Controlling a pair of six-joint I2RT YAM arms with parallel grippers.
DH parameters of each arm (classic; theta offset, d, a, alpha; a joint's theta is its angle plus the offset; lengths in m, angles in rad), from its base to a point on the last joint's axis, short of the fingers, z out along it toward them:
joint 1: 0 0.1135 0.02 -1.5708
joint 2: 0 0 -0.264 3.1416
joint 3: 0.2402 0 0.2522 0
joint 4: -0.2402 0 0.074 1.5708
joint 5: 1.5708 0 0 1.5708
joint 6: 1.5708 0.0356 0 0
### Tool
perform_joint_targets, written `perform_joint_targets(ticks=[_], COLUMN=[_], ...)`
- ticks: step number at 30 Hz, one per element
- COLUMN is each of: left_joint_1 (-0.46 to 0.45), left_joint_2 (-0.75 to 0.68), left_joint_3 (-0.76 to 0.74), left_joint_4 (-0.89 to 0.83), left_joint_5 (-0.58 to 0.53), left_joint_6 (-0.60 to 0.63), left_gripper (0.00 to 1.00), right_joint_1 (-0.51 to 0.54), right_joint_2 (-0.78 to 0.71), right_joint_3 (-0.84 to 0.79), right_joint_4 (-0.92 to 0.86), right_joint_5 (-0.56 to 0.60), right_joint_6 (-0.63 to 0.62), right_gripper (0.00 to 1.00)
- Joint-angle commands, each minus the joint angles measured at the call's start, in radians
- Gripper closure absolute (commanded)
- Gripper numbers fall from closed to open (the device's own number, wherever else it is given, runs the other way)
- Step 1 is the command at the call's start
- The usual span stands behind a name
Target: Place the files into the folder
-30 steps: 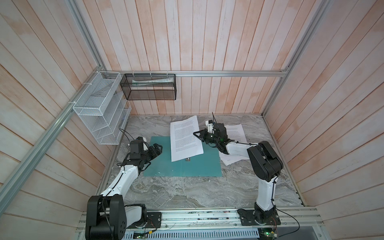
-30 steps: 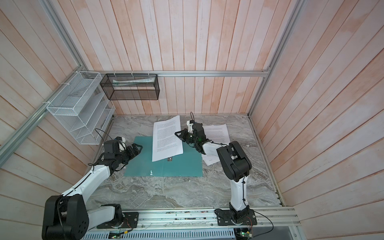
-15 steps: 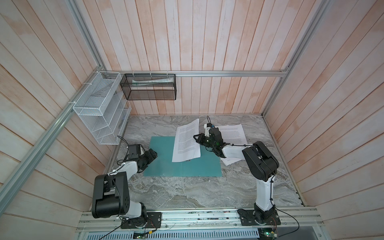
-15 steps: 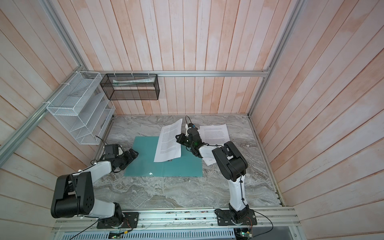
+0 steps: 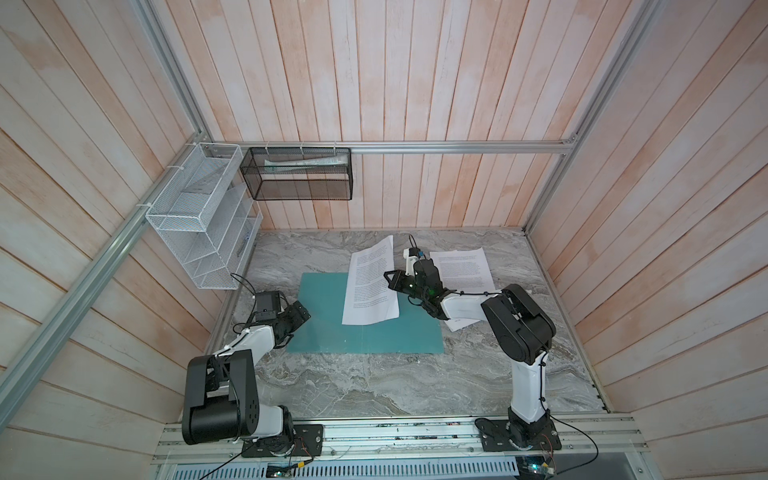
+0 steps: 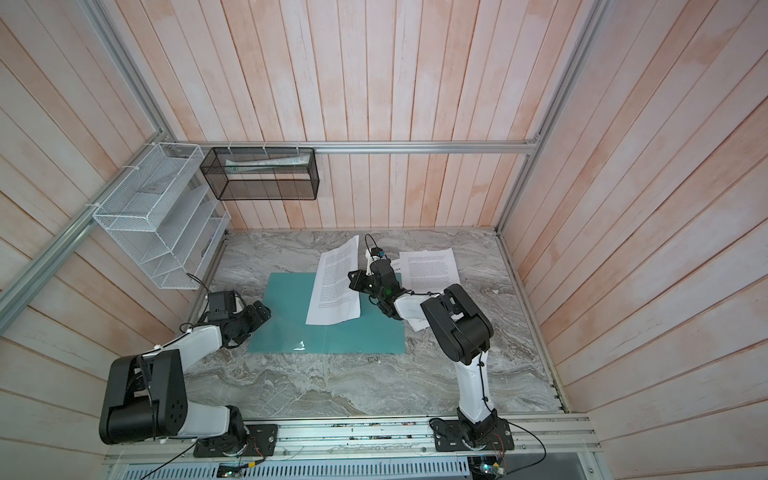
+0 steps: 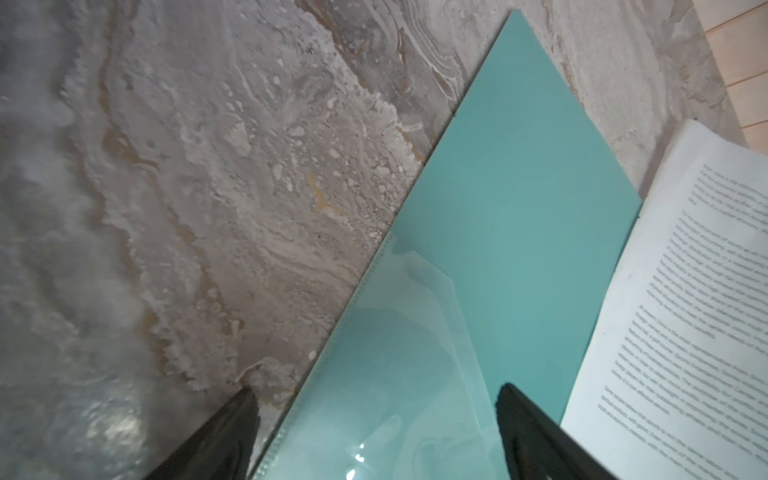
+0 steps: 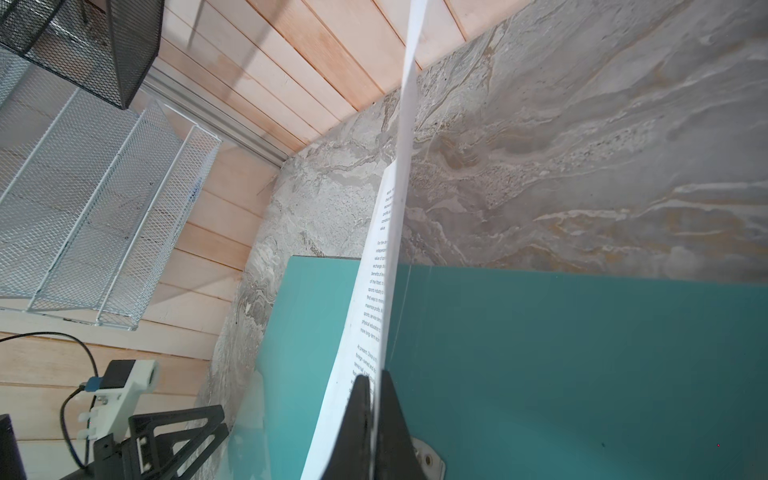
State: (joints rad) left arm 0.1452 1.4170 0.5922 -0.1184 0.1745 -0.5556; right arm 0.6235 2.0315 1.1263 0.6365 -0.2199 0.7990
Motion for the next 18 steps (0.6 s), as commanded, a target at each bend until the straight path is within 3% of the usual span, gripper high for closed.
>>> perform_joint_targets(ticks=[1, 10, 18], left_joint_1=[0.006, 0.007, 0.006], left_joint_2=[-0.003, 0.028, 0.02], left_joint_3=[-0.025, -0.036, -0.067], left_joint_4=[-0.016, 0.055, 0.068], left_joint_5=[0.001, 0.164, 0.186], left_joint_6=[0.023, 0.016, 0.013], left_gripper=[0.08, 0.09, 0.1], right_joint_1=[0.014, 0.027, 0.048], right_joint_2=[0.024, 0.054, 0.07], right_joint_3=[0.013, 0.032, 0.029], right_joint_4=[0.017, 0.013, 0.033], right_joint_5=[0.02, -0.002, 0.007], right_joint_6=[-0.036, -0.067, -0.052], right_gripper=[1.0, 1.0, 1.0])
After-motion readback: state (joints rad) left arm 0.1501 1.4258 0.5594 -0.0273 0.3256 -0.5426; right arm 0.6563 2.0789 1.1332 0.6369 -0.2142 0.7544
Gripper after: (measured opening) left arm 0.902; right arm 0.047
